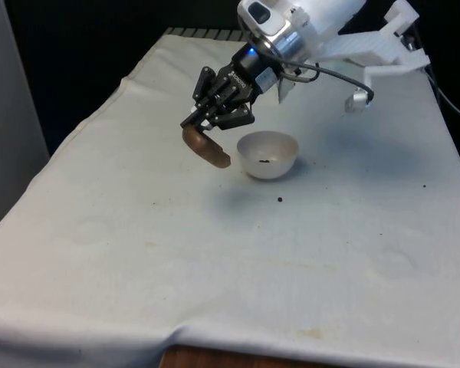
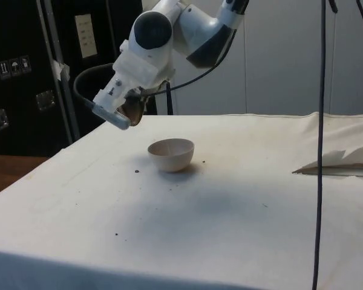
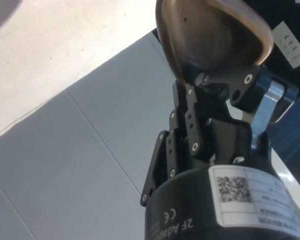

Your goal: Pour the coffee beans from the cup into the bowl.

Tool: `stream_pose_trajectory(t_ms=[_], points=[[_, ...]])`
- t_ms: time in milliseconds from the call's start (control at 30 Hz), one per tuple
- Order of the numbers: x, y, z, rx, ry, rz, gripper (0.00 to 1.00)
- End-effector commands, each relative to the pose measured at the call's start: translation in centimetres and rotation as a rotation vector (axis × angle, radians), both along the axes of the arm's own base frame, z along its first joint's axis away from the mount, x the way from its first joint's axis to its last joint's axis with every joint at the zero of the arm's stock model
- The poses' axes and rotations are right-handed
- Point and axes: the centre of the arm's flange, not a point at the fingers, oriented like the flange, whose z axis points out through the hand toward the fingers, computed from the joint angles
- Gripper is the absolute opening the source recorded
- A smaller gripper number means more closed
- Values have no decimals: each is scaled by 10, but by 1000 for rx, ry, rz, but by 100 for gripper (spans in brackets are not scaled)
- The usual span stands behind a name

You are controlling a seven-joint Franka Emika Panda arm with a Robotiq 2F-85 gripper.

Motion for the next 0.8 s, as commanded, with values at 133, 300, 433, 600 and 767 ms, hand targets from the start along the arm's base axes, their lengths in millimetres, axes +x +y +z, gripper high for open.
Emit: stream_pose_trajectory(t_ms=[133,300,433,600,767], points=[[-1,-7,1,47,6,-8,3],[-1,-12,2,79,7,-18,3],[-1,-16,3,95,10,-26,3],[-1,-20,2,121,17,-34,3],[-2,-23,1,147,27,-44,3]])
